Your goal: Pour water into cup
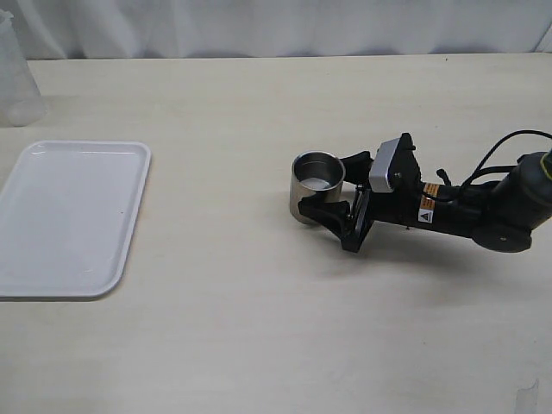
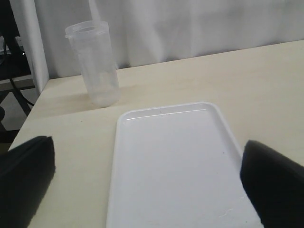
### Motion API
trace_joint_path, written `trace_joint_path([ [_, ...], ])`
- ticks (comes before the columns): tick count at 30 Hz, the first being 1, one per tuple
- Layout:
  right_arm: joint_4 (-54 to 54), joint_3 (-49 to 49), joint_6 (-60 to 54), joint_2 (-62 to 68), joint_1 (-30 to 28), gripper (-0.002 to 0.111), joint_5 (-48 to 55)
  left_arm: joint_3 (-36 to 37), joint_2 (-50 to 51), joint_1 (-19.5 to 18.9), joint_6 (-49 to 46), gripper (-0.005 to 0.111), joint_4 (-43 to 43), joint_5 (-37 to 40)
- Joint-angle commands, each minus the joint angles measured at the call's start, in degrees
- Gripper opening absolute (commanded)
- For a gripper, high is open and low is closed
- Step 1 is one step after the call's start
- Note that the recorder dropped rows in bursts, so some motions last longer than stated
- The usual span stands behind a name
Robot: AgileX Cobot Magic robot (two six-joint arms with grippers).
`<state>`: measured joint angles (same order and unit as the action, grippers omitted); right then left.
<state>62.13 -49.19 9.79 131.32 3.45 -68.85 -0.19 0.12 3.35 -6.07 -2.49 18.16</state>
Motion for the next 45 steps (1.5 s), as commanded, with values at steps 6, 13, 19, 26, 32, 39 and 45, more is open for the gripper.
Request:
trace_joint_path([
  [6, 0.2, -0.4, 0.0, -0.2, 0.0, 0.004, -1.1, 0.2, -0.1, -0.1, 3.0, 0.072, 0.1, 0.0],
  [13, 0.2, -0.4, 0.0, -0.2, 0.0, 0.004, -1.1, 0.2, -0.1, -0.1, 3.0, 0.014, 0.1, 0.1],
  [19, 0.3, -0.4, 0.0, -0.2, 0.0, 0.004, -1.1, 0.2, -0.1, -0.1, 3.0, 0.000, 0.1, 0.1],
  [26, 0.7, -0.4, 0.0, -0.2, 0.0, 0.004, -1.1, 0.2, -0.1, -0.1, 3.0, 0.000, 0.1, -0.1],
  [32, 0.7, -0.4, 0.0, -0.2, 0.0, 0.004, -1.1, 0.2, -0.1, -0.1, 3.0, 0.000, 0.1, -0.1],
  [39, 0.7, -0.4, 0.0, -0.2, 0.0, 0.004, -1.1, 0.2, -0.1, -0.1, 3.0, 0.000, 0.1, -0.1],
  [45, 0.7, -0.4, 0.0, -0.2, 0.0, 0.004, -1.1, 0.2, -0.1, -0.1, 3.0, 0.000, 0.1, -0.1],
])
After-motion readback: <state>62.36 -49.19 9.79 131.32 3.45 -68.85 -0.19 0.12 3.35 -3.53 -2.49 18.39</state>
